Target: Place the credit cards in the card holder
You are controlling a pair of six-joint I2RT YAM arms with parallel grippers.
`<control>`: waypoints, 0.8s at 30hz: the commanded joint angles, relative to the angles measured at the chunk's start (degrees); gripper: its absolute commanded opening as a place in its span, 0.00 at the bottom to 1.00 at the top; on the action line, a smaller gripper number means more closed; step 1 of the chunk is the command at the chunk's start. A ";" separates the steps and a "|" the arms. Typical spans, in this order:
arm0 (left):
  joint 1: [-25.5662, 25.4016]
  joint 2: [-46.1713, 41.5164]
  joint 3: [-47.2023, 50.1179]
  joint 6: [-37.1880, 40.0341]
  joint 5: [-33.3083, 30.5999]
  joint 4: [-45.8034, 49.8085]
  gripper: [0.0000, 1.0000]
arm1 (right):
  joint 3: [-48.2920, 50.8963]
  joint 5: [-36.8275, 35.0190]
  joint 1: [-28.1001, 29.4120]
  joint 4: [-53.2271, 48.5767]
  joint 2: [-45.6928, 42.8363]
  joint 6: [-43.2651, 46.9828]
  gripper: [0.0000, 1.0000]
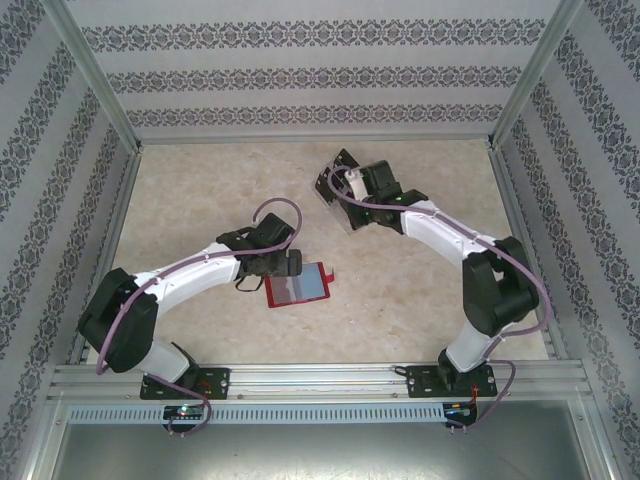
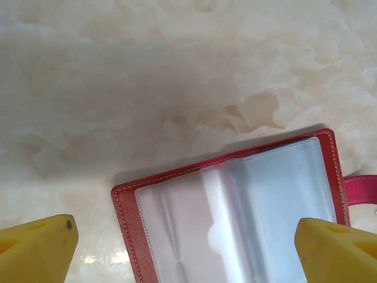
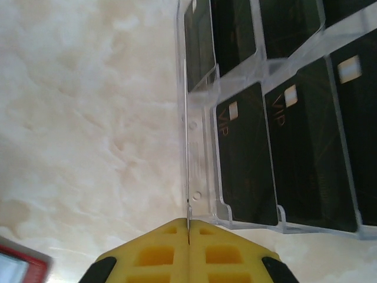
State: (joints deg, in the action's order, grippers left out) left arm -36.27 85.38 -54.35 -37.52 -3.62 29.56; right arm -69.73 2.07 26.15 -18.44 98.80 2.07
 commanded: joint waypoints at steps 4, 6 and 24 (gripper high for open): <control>0.95 -1.18 1.34 1.07 0.19 1.14 0.95 | -1.72 -5.23 0.66 1.55 3.04 4.08 0.00; 1.02 -1.23 1.47 0.96 0.28 0.94 0.95 | -1.99 -5.55 0.59 1.63 3.54 4.17 0.00; 1.29 -0.92 2.13 0.69 0.46 0.50 0.95 | -4.00 -0.56 -1.05 1.92 8.47 0.58 0.00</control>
State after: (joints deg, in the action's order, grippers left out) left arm -35.86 85.36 -52.99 -37.52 -3.20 29.54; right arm -71.90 -0.45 26.00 -16.75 106.37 4.23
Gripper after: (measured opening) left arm 0.953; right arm 0.064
